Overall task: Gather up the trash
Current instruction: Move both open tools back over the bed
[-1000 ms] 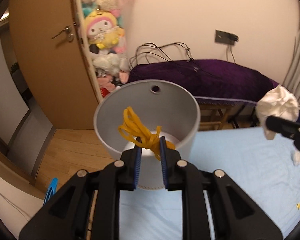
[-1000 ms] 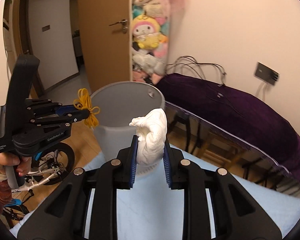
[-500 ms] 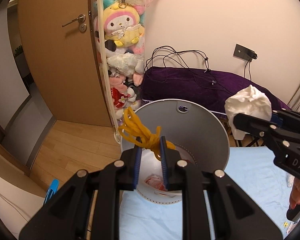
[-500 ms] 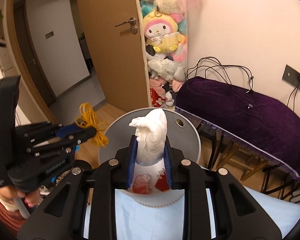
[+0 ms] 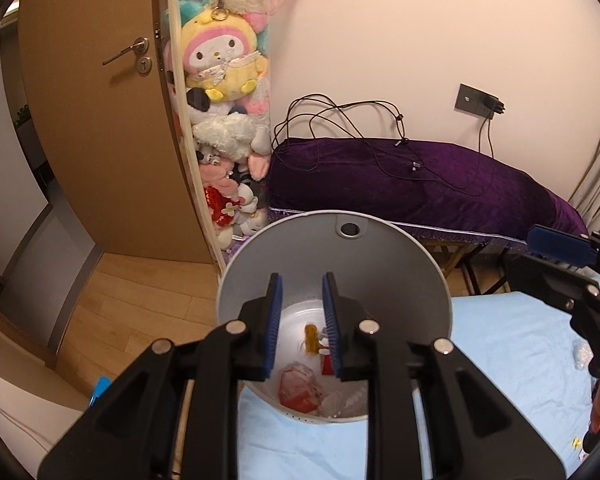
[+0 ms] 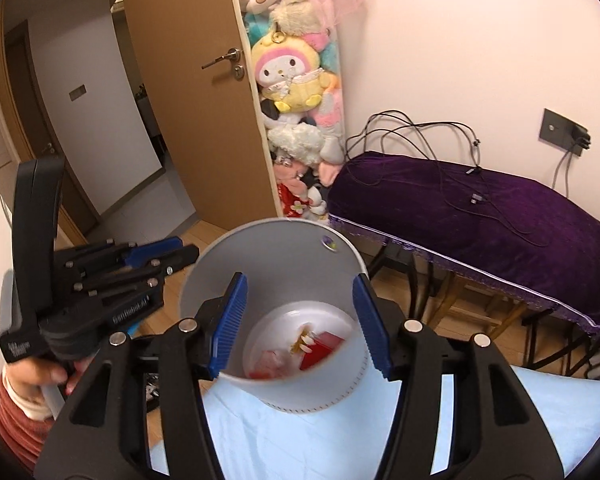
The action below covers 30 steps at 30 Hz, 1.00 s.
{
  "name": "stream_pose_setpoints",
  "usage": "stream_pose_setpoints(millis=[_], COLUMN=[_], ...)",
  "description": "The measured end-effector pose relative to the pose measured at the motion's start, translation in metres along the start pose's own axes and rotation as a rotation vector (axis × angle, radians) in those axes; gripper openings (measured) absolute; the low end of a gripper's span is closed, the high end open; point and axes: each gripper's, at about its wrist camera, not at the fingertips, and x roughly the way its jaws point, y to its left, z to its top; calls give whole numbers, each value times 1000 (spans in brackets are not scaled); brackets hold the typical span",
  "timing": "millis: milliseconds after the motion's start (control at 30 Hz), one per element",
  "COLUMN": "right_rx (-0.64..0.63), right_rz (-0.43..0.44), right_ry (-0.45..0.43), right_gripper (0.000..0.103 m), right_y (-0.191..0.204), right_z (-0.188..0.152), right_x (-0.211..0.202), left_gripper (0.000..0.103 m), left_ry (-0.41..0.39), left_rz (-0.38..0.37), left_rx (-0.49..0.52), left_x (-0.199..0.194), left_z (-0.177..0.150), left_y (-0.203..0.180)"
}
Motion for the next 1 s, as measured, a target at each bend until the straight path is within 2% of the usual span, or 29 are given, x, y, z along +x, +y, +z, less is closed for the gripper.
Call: stream_pose_setpoints(millis=[133,300,467,567,700,1000], right_rx=[22,65,147,191,309,561], right_rz=[-18,-90,-248,-387,-531,-860], right_ry=[-13,-37,-57,-54,-25,-16], right_gripper=[53,53,54,54,54,54], right_y=[-15,-40,-73,-93,-125,-184], right_z=[-23,-70,-154,-215,-303,-464], right_x=[-20,-56,-113,-151,-209,-351], left_gripper=[45,51,51,51,51,51], left_ry=[-28,-64,-41,-22,17,113], left_rz=[0,-16,-130,-200,-313,-512], left_rx=[43,114,189,251,348,584], left_x=[-11,-30,-40,-42,-43,-63], left_z=[-9,-29,-65,-95,-140,-237], left_y=[-19,-54,-109,-153,-225,-385])
